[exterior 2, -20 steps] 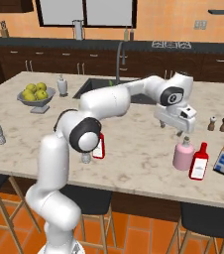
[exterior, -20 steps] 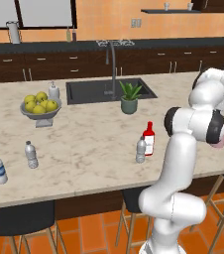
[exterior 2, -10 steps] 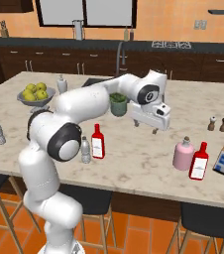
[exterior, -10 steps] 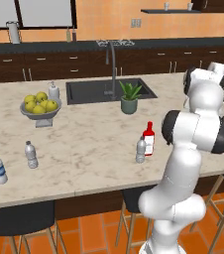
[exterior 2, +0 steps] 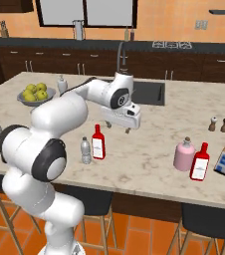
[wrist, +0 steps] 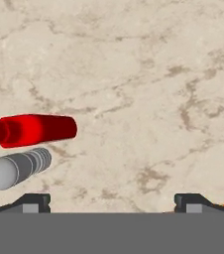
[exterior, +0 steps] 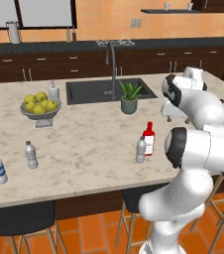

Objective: Move the plastic bottles in the middle to the plastics group, and the glass bottles in the middle to the glass group.

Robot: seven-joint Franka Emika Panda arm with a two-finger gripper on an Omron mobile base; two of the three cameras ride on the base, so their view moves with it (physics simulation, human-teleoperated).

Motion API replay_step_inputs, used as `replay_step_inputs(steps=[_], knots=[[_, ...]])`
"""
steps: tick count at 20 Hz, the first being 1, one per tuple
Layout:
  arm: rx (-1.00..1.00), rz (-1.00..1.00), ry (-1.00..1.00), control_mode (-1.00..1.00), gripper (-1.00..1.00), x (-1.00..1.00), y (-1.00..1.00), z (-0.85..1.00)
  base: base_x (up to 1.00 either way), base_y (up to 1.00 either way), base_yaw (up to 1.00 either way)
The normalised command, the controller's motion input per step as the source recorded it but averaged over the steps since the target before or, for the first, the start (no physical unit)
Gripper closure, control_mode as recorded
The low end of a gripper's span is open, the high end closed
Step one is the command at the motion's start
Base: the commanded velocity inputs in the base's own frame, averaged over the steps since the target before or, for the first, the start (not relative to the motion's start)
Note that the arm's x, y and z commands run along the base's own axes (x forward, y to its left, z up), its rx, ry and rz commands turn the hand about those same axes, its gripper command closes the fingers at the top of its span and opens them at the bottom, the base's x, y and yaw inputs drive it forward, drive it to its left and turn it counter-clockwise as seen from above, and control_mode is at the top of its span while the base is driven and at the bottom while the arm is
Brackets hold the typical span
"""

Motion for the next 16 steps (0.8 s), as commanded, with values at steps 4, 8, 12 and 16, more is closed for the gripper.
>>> replay_step_inputs(steps=[4, 8, 12, 16], knots=[[0.0, 0.08, -0.01, -1.0, -1.0, 0.16, 1.0, 0.0, 0.0, 0.0, 0.0], [-0.01, 0.08, -0.01, -1.0, -1.0, 0.41, 0.82, -0.02, 0.0, 0.0, 0.0], [-0.11, 0.03, 0.02, -1.0, -1.0, 0.45, 0.48, 0.0, 0.0, 0.0, 0.0], [-0.13, 0.0, 0.12, -1.0, -1.0, 0.41, -0.11, -0.06, 0.0, 0.0, 0.0]])
